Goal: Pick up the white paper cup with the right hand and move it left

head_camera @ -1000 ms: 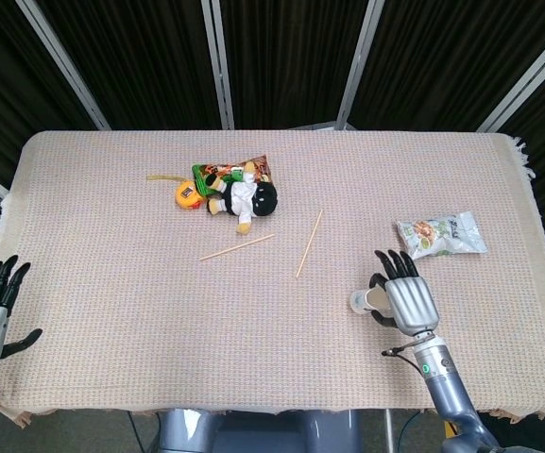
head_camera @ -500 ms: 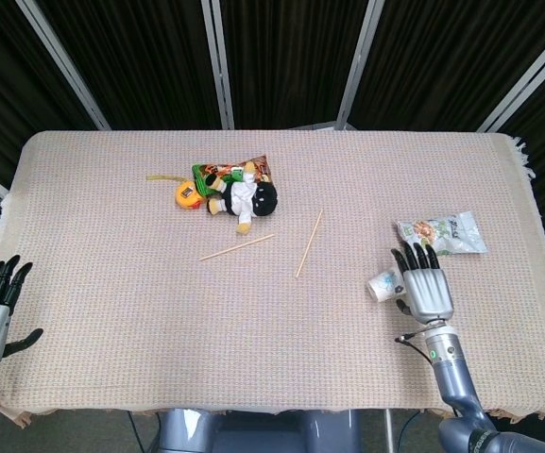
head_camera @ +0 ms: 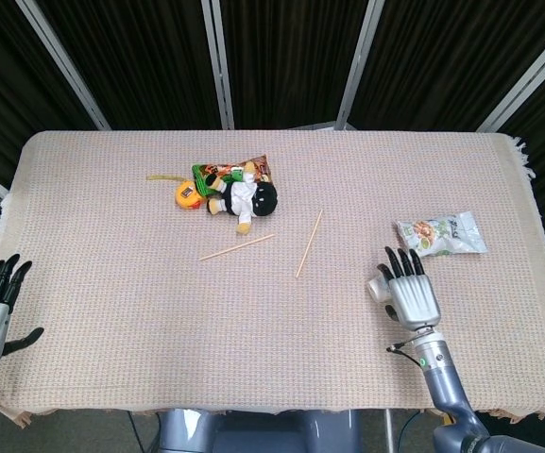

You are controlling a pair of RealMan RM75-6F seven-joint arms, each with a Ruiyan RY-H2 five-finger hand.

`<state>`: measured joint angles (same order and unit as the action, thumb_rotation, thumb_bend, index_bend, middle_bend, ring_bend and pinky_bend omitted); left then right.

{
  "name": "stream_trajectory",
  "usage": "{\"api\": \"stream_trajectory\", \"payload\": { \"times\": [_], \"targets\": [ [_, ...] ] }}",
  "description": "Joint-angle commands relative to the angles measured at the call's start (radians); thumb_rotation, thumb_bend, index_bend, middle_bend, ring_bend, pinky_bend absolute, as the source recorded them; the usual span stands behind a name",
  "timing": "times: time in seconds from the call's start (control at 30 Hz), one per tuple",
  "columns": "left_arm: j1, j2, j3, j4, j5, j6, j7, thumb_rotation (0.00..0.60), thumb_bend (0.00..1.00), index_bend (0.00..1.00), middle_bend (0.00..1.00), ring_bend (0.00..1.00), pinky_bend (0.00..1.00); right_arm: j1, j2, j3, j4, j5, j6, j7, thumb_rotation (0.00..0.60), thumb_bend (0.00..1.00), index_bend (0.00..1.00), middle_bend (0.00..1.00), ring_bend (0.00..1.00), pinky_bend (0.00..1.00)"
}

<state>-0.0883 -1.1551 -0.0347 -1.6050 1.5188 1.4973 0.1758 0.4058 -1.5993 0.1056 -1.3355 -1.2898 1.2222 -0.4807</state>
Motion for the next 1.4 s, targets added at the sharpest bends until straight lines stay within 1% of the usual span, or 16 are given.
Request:
{"api": "stream_trajectory", "payload": {
  "times": [0.03, 0.13, 0.23, 0.43, 0.6, 0.7, 0.77, 0.87, 0.93, 1.03, 1.1, 1.23, 1.27, 1.33, 1.4],
  "targets": [
    [-0.002, 0.000, 0.000, 0.000, -0.003, -0.005, 0.000, 0.600, 0.03, 0.00, 0.00, 0.00, 0.00, 0.010, -0.050, -0.015, 0.095, -0.072, 0.033, 0.068, 0.600, 0.13, 0.32, 0.04, 0.00, 0.00],
    [-0.004, 0.003, 0.002, -0.003, -0.005, -0.011, -0.004, 0.600, 0.03, 0.00, 0.00, 0.00, 0.00, 0.013, -0.067, -0.019, 0.133, -0.087, 0.031, 0.098, 0.600, 0.13, 0.35, 0.05, 0.00, 0.00],
    [-0.004, 0.004, 0.001, -0.002, -0.007, -0.010, -0.004, 0.600, 0.03, 0.00, 0.00, 0.00, 0.00, 0.013, -0.079, -0.020, 0.166, -0.093, 0.033, 0.095, 0.600, 0.13, 0.36, 0.06, 0.00, 0.00],
    [-0.004, 0.005, 0.001, -0.006, -0.007, -0.010, -0.003, 0.600, 0.03, 0.00, 0.00, 0.00, 0.00, 0.012, -0.088, -0.016, 0.187, -0.087, 0.025, 0.092, 0.600, 0.13, 0.43, 0.11, 0.00, 0.00],
    [-0.005, 0.004, 0.003, -0.006, -0.006, -0.012, 0.002, 0.600, 0.03, 0.00, 0.00, 0.00, 0.00, 0.008, -0.088, -0.019, 0.193, -0.113, 0.048, 0.113, 0.600, 0.14, 0.47, 0.13, 0.00, 0.00],
    [-0.004, 0.004, 0.003, -0.006, -0.005, -0.009, 0.001, 0.600, 0.03, 0.00, 0.00, 0.00, 0.00, 0.005, -0.076, -0.020, 0.170, -0.139, 0.078, 0.130, 0.600, 0.14, 0.48, 0.13, 0.00, 0.00],
    [-0.004, 0.003, 0.002, -0.005, -0.005, -0.007, 0.000, 0.600, 0.03, 0.00, 0.00, 0.00, 0.00, 0.000, -0.054, -0.019, 0.128, -0.159, 0.101, 0.151, 0.600, 0.14, 0.48, 0.13, 0.00, 0.00],
    [-0.004, 0.002, 0.003, -0.005, -0.002, -0.004, -0.001, 0.600, 0.03, 0.00, 0.00, 0.00, 0.00, -0.009, -0.012, -0.009, 0.037, -0.168, 0.121, 0.216, 0.600, 0.14, 0.48, 0.13, 0.00, 0.00],
    [-0.003, 0.002, 0.003, -0.005, -0.001, -0.001, 0.000, 0.600, 0.03, 0.00, 0.00, 0.00, 0.00, -0.015, 0.020, 0.005, -0.042, -0.141, 0.103, 0.292, 0.600, 0.14, 0.48, 0.12, 0.00, 0.00],
    [-0.001, 0.002, 0.005, -0.009, 0.005, 0.003, 0.001, 0.600, 0.03, 0.00, 0.00, 0.00, 0.00, -0.018, 0.070, 0.029, -0.152, -0.051, 0.017, 0.406, 0.600, 0.13, 0.48, 0.11, 0.00, 0.00],
    [0.000, 0.004, 0.008, -0.012, 0.012, 0.006, 0.003, 0.600, 0.03, 0.00, 0.00, 0.00, 0.00, -0.018, 0.076, 0.047, -0.186, 0.005, -0.025, 0.460, 0.600, 0.13, 0.48, 0.10, 0.00, 0.00],
    [0.004, 0.005, 0.011, -0.017, 0.021, 0.018, 0.007, 0.600, 0.03, 0.00, 0.00, 0.00, 0.00, -0.015, 0.060, 0.093, -0.218, 0.113, -0.109, 0.600, 0.600, 0.13, 0.48, 0.10, 0.00, 0.00],
    [0.006, 0.007, 0.011, -0.018, 0.024, 0.022, 0.009, 0.600, 0.03, 0.00, 0.00, 0.00, 0.00, -0.011, 0.052, 0.109, -0.222, 0.147, -0.144, 0.653, 0.600, 0.13, 0.48, 0.10, 0.00, 0.00],
    [0.009, 0.009, 0.013, -0.020, 0.032, 0.030, 0.009, 0.600, 0.03, 0.00, 0.00, 0.00, 0.00, 0.002, 0.040, 0.115, -0.191, 0.166, -0.179, 0.669, 0.600, 0.13, 0.48, 0.09, 0.00, 0.00],
    [0.011, 0.011, 0.014, -0.021, 0.039, 0.038, 0.008, 0.600, 0.03, 0.00, 0.00, 0.00, 0.00, 0.011, 0.018, 0.116, -0.154, 0.173, -0.189, 0.665, 0.600, 0.13, 0.48, 0.09, 0.00, 0.00]
  ]
}}
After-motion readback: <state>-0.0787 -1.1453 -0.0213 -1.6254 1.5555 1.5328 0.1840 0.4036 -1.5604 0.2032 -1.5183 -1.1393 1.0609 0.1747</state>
